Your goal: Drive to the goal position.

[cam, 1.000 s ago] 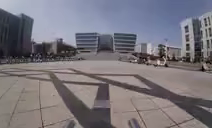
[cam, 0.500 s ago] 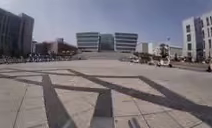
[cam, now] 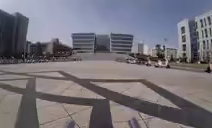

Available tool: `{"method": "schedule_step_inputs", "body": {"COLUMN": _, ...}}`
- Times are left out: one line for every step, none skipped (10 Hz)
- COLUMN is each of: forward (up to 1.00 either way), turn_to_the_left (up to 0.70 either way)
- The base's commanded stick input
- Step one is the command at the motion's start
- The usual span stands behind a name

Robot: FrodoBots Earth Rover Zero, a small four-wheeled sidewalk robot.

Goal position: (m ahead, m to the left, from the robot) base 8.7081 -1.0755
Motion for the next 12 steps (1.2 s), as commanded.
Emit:
{"method": "schedule_step_inputs", "body": {"forward": 1.0, "turn_to_the_left": 0.0}}
{"method": "schedule_step_inputs", "body": {"forward": 1.0, "turn_to_the_left": 0.0}}
{"method": "schedule_step_inputs", "body": {"forward": 1.0, "turn_to_the_left": 0.0}}
{"method": "schedule_step_inputs", "body": {"forward": 1.0, "turn_to_the_left": 0.0}}
{"method": "schedule_step_inputs", "body": {"forward": 1.0, "turn_to_the_left": 0.0}}
{"method": "schedule_step_inputs", "body": {"forward": 1.0, "turn_to_the_left": 0.0}}
{"method": "schedule_step_inputs", "body": {"forward": 1.0, "turn_to_the_left": 0.0}}
{"method": "schedule_step_inputs", "body": {"forward": 1.0, "turn_to_the_left": 0.0}}
{"method": "schedule_step_inputs", "body": {"forward": 1.0, "turn_to_the_left": -0.18}}
{"method": "schedule_step_inputs", "body": {"forward": 1.0, "turn_to_the_left": -0.27}}
{"method": "schedule_step_inputs", "body": {"forward": 1.0, "turn_to_the_left": -0.27}}
{"method": "schedule_step_inputs", "body": {"forward": 1.0, "turn_to_the_left": -0.27}}
